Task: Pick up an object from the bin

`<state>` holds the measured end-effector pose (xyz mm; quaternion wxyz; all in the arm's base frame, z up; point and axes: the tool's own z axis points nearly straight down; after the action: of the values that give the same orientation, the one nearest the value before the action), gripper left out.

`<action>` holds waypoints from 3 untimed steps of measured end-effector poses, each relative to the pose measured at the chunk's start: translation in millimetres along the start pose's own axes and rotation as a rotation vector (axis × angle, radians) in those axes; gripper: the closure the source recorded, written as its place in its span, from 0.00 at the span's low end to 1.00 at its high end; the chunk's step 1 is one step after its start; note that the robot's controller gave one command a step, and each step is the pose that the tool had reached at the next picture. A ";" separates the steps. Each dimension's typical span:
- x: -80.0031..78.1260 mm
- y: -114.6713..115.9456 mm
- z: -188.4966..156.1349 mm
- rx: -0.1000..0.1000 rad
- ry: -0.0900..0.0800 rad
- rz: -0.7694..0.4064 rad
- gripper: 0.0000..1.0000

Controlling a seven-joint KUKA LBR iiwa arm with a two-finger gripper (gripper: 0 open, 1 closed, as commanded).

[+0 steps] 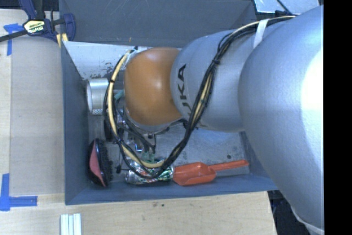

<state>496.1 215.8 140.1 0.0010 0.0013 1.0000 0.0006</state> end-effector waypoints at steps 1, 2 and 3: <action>0.0 0.0 0.0 0.000 0.000 0.000 0.00; -0.8 0.5 1.7 0.000 0.000 0.011 0.00; -13.2 -12.1 38.5 -0.002 -0.020 -0.123 0.00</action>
Offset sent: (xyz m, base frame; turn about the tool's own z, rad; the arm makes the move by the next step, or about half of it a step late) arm 0.0085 0.0144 -0.0441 0.2365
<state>509.4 203.8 101.7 0.0111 -0.0603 0.9981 0.0014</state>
